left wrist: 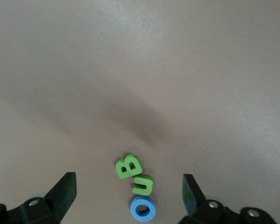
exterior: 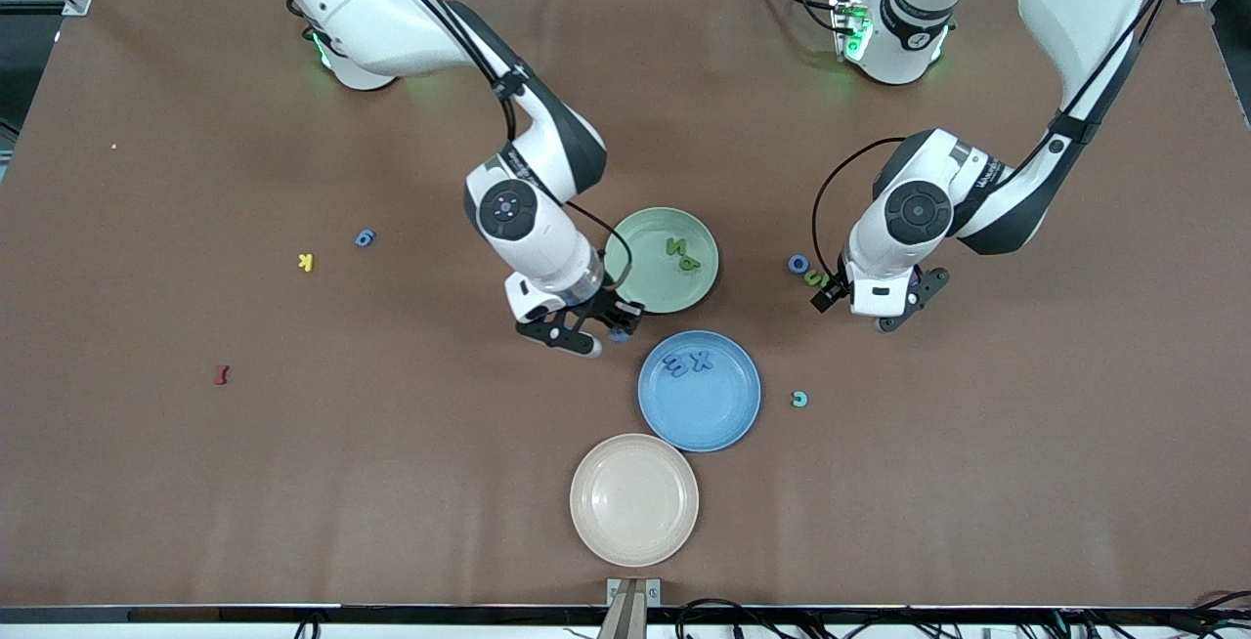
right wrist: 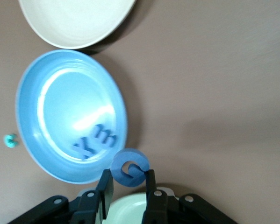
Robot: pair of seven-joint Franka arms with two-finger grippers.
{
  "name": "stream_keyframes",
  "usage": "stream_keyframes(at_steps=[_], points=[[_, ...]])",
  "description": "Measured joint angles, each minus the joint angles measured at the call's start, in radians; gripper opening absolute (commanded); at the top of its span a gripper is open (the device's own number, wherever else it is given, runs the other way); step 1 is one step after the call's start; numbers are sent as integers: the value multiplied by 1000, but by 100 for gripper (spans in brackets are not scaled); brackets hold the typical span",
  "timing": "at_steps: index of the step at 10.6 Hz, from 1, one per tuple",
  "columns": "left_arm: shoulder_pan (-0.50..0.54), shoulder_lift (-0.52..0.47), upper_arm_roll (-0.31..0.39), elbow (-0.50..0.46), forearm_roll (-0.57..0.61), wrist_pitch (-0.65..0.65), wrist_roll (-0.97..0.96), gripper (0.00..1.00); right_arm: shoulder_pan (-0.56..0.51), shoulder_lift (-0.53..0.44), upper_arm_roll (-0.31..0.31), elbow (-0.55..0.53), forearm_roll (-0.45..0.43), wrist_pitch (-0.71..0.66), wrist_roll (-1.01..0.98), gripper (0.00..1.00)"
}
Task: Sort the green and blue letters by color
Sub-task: 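Open the right gripper over the blue plate while the left gripper returns, then move the right gripper to the blue g while the left gripper nears green B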
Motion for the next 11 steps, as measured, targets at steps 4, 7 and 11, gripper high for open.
stream_keyframes(at_steps=[4, 7, 11], points=[[1, 1, 0, -75, 7, 98, -110, 100, 70, 195, -1, 215, 1, 161, 187, 67], [0, 8, 0, -117, 29, 134, -225, 100, 71, 245, -2, 271, 4, 182, 201, 100], [-3, 60, 0, -121, 106, 155, -357, 100, 30, 210, 16, 261, 12, 146, 176, 100]])
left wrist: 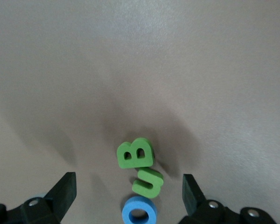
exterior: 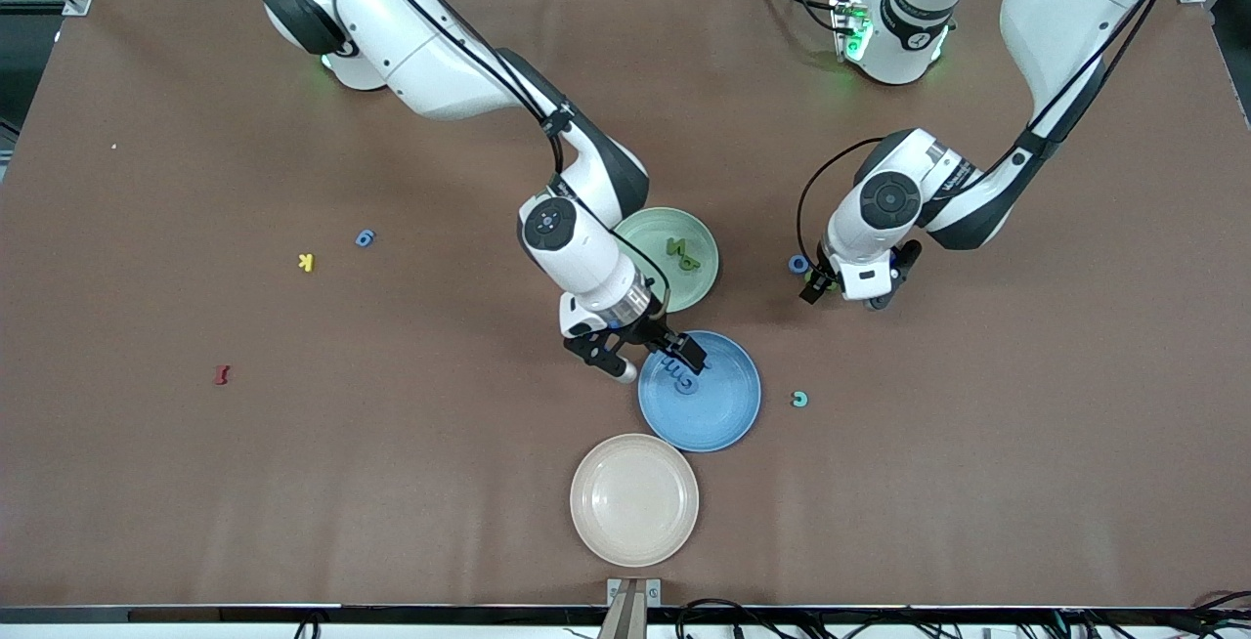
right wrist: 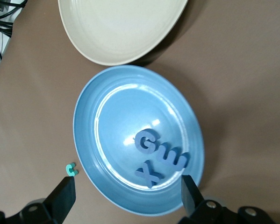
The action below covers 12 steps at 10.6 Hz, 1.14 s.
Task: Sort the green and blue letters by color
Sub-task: 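Move the right gripper to the blue g while the left gripper nears green B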
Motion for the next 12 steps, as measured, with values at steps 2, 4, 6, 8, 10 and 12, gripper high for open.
stream_keyframes(at_steps=[2, 4, 6, 8, 10, 12], points=[[-2, 45, 0, -3, 104, 21, -85, 100, -116, -131, 58, -119, -1, -192, -167, 100], [-1, 73, 0, -2, 138, 42, -105, 100, -238, -307, 82, -308, -1, -407, -358, 100], [-2, 75, 0, -2, 140, 60, -105, 100, -297, -449, 85, -506, -23, -481, -492, 100], [-2, 75, -3, -2, 145, 85, -105, 100, -339, -567, 85, -679, -58, -518, -509, 100], [-3, 75, -9, -2, 150, 101, -91, 100, -427, -677, 84, -796, -62, -607, -525, 100], [-3, 74, -13, -11, 154, 118, -53, 100, -501, -775, 75, -924, -63, -626, -572, 100]])
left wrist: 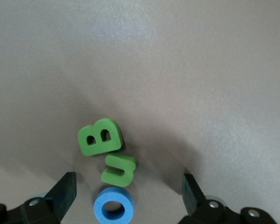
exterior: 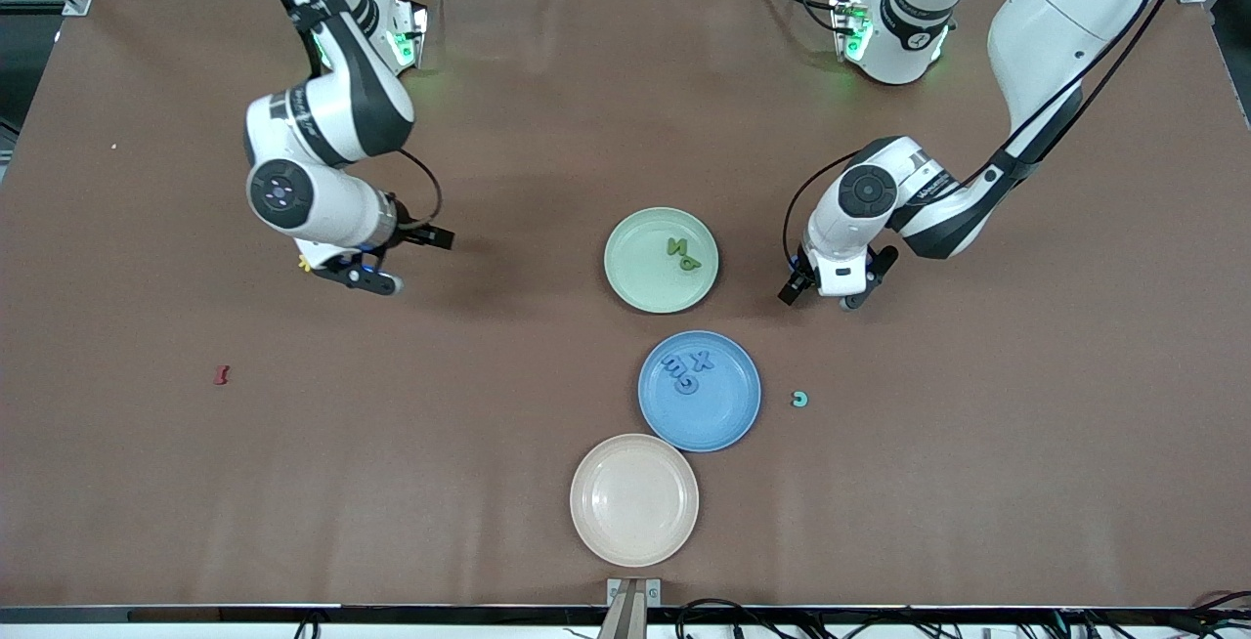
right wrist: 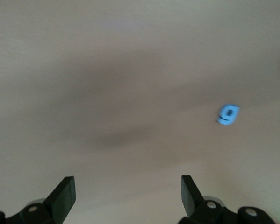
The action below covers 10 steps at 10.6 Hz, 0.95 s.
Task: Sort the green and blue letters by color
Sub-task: 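Move the right gripper to the blue g while the left gripper nears green B, then lower the right gripper onto the blue g while the left gripper hovers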
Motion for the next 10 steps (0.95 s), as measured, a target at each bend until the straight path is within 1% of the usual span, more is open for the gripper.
stream_keyframes(at_steps=[1, 2, 3, 4, 5, 6, 7, 8, 9, 10], points=[[2, -2, 0, -15, 6, 18, 28, 100, -11, -42, -38, -58, -2, 0, -38, 98], [8, -8, 0, -28, 10, 35, 52, 100, -12, -70, -99, -102, -4, 0, -113, 98], [16, -13, 0, -38, 11, 45, 76, 100, -15, -87, -173, -140, -5, 1, -202, 98], [27, -19, -2, -46, 12, 50, 101, 100, -21, -92, -245, -178, -5, 22, -285, 92], [37, -25, -4, -50, 12, 53, 117, 100, -27, -92, -303, -218, -4, 74, -348, 89], [44, -33, -6, -52, 13, 54, 123, 100, -30, -90, -332, -258, -4, 139, -378, 84], [49, -40, -9, -52, 13, 55, 124, 100, -29, -84, -334, -290, -4, 193, -382, 81], [50, -44, -12, -53, 13, 55, 125, 100, -21, -74, -331, -304, -4, 218, -382, 77], [50, -45, -14, -54, 13, 55, 125, 100, -15, -59, -327, -306, 1, 237, -382, 73], [50, -45, -16, -55, 13, 55, 125, 100, -12, -38, -325, -307, 16, 264, -381, 72]])
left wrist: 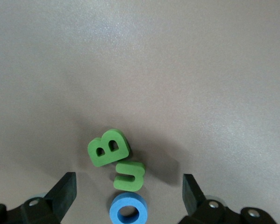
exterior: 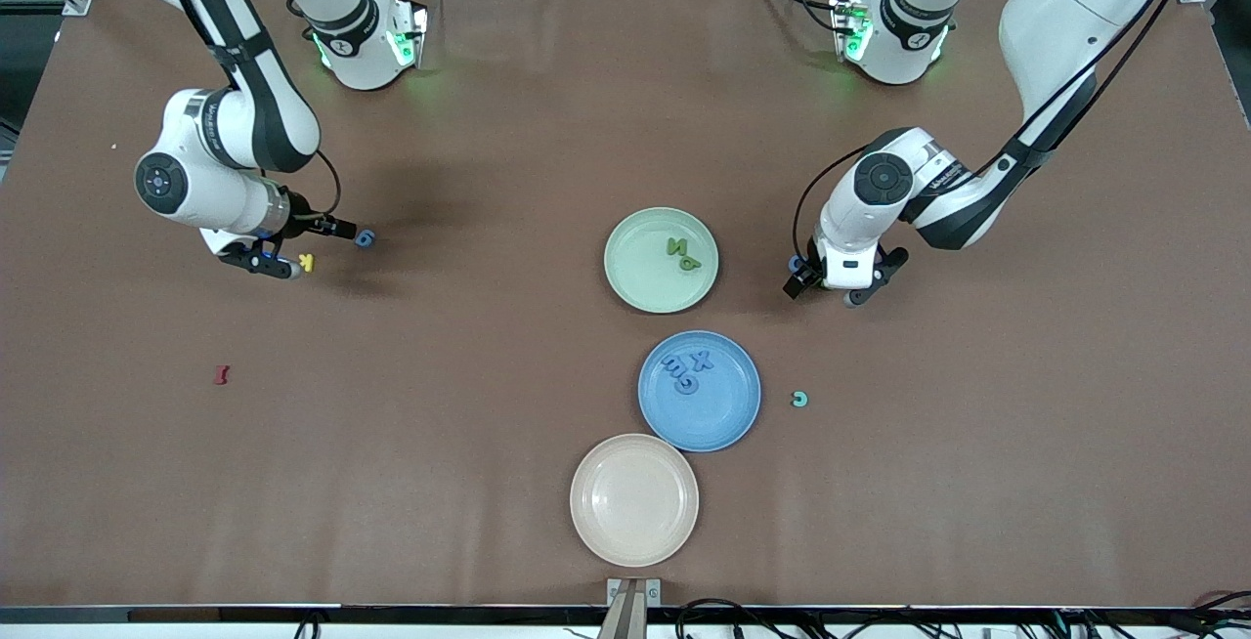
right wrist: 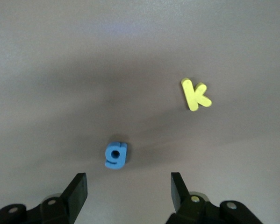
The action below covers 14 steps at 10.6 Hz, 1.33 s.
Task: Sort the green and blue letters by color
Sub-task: 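Lower the right gripper onto the blue g while the left gripper hovers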
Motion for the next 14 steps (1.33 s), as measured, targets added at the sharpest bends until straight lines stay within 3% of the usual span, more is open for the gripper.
stream_keyframes(at_steps=[4, 10, 14], points=[[0, 0, -1, -2, 0, 0, 0, 100, 20, 96, 1, -1, 38, 90, -1, 66], [1, 3, -1, 0, 0, 2, 0, 100, 21, 116, 4, -1, 139, 88, -78, 63], [1, 18, -1, 8, 0, 5, 0, 100, 22, 132, 4, -1, 150, 88, -113, 42]])
